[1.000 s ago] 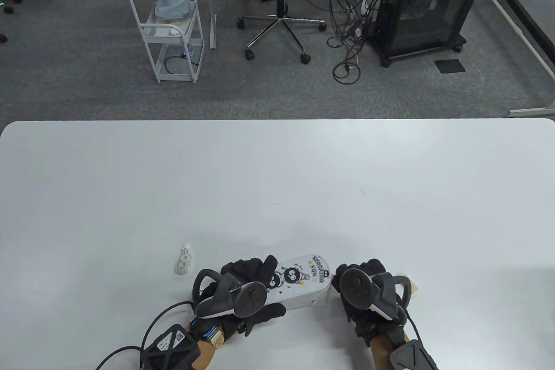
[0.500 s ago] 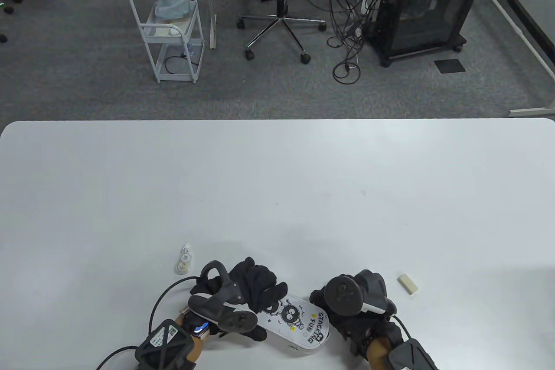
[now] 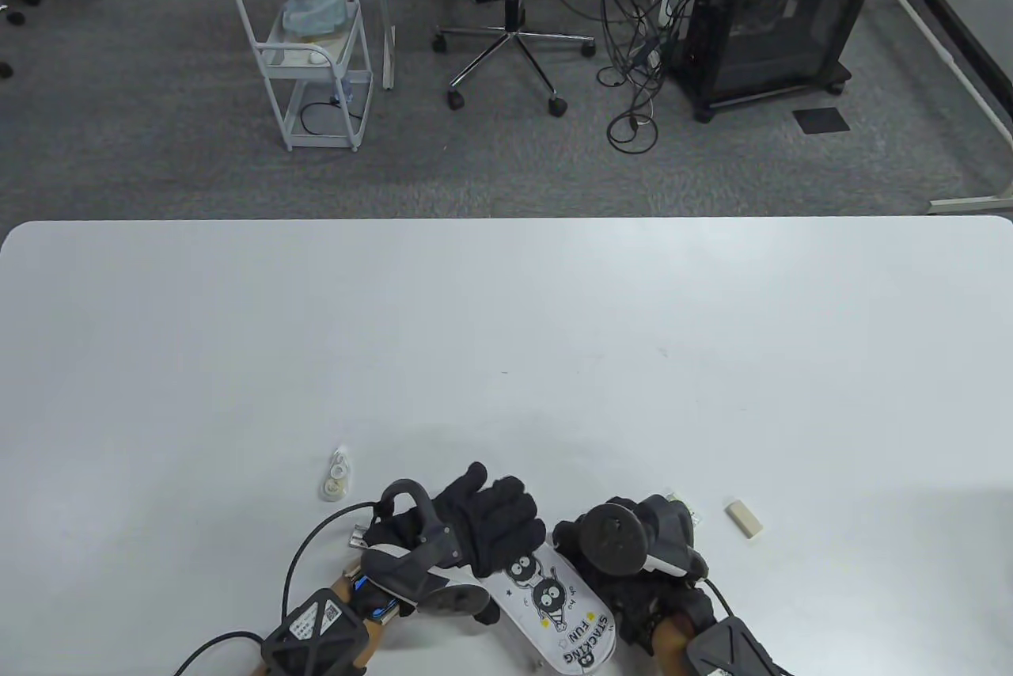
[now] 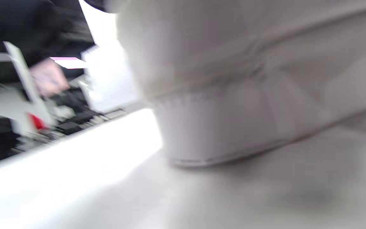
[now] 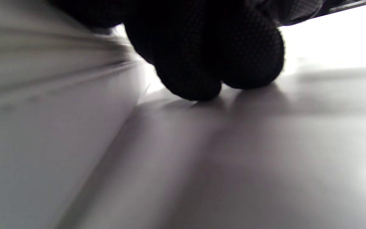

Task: Pack double-layer zippered pencil case

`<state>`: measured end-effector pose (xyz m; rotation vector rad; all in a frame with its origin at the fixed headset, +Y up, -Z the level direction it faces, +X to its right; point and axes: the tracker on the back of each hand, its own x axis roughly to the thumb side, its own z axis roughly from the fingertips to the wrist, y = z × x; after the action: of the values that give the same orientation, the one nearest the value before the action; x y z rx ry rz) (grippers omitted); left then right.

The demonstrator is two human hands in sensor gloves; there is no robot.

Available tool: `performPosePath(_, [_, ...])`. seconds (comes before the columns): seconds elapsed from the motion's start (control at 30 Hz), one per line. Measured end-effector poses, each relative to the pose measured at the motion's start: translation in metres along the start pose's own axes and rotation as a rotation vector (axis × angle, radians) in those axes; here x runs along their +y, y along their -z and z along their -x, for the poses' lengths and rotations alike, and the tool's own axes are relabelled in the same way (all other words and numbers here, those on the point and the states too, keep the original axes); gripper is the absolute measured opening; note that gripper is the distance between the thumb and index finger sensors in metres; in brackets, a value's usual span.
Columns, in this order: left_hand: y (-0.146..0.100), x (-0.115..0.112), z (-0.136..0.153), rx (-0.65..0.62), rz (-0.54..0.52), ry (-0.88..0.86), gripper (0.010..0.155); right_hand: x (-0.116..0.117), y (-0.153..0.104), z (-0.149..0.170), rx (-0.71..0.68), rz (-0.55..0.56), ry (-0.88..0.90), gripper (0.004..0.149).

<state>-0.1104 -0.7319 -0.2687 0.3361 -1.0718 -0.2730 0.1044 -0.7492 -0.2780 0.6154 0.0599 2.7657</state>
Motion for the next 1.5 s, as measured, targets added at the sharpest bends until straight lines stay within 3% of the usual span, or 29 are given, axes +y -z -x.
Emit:
performPosePath(0.03, [-0.002, 0.005, 0.003, 0.107, -0.014, 0.073, 0.083, -0.003, -0.002, 0.004, 0.033, 0.035, -0.040, 0.049])
performPosePath(0.07, [-0.002, 0.011, 0.007, 0.255, -0.003, 0.150, 0.063, -0.005, -0.003, 0.006, 0.051, 0.051, -0.065, 0.049])
performPosePath(0.1, [-0.001, 0.017, 0.013, 0.386, 0.012, 0.163, 0.056, -0.005, -0.003, 0.005, 0.048, 0.034, -0.059, 0.050])
performPosePath(0.13, [0.001, 0.022, 0.016, 0.473, 0.060, 0.071, 0.054, -0.004, -0.004, 0.002, 0.057, 0.015, -0.031, 0.050])
performPosePath(0.23, [0.002, 0.023, 0.020, 0.594, 0.080, -0.377, 0.072, 0.003, -0.003, -0.016, 0.016, -0.029, 0.071, 0.051])
performPosePath(0.3, [0.005, 0.011, 0.015, 0.636, 0.202, -0.716, 0.093, 0.011, -0.002, -0.035, -0.003, -0.053, 0.111, 0.051])
performPosePath(0.33, [0.006, 0.008, 0.013, 0.636, 0.267, -0.763, 0.098, 0.014, -0.001, -0.041, -0.021, -0.061, 0.117, 0.051])
performPosePath(0.4, [0.009, 0.001, 0.007, 0.585, 0.383, -0.621, 0.102, 0.018, -0.002, -0.052, -0.030, -0.080, 0.112, 0.051])
performPosePath(0.43, [0.008, -0.003, 0.006, 0.564, 0.383, -0.477, 0.101, 0.019, -0.002, -0.054, -0.024, -0.074, 0.098, 0.051])
performPosePath(0.47, [0.007, -0.004, 0.006, 0.539, 0.359, -0.438, 0.101, 0.019, -0.002, -0.053, -0.031, -0.072, 0.085, 0.051])
performPosePath(0.57, [0.004, -0.011, 0.004, 0.545, 0.326, -0.496, 0.104, 0.018, -0.002, -0.047, -0.012, -0.080, 0.127, 0.050])
performPosePath(0.77, [0.005, -0.014, 0.003, 0.533, 0.339, -0.413, 0.107, 0.008, -0.004, -0.044, 0.023, -0.021, -0.043, 0.048])
performPosePath(0.9, [0.008, -0.015, 0.001, 0.556, 0.375, -0.239, 0.103, -0.012, -0.010, -0.019, 0.143, 0.060, -0.114, 0.049])
performPosePath(1.0, [0.007, -0.015, 0.006, 0.532, 0.337, -0.261, 0.099, -0.025, -0.015, 0.012, 0.254, 0.138, -0.191, 0.049])
performPosePath(1.13, [0.003, -0.016, 0.008, 0.388, 0.252, -0.289, 0.094, -0.027, -0.015, 0.035, 0.318, 0.165, -0.017, 0.048])
performPosePath(1.23, [-0.003, -0.016, 0.009, 0.183, 0.184, -0.289, 0.093, -0.027, -0.014, 0.037, 0.213, 0.185, -0.073, 0.048])
performPosePath(1.33, [-0.010, -0.013, 0.003, 0.048, 0.107, -0.281, 0.091, -0.024, -0.012, 0.036, 0.004, 0.141, 0.023, 0.048])
performPosePath(1.43, [-0.010, -0.011, -0.005, -0.042, 0.091, -0.217, 0.090, -0.016, -0.006, 0.029, -0.039, 0.058, 0.199, 0.048])
performPosePath(1.5, [-0.009, -0.013, -0.007, -0.055, 0.119, -0.200, 0.089, -0.010, -0.003, 0.024, -0.030, 0.022, 0.153, 0.048])
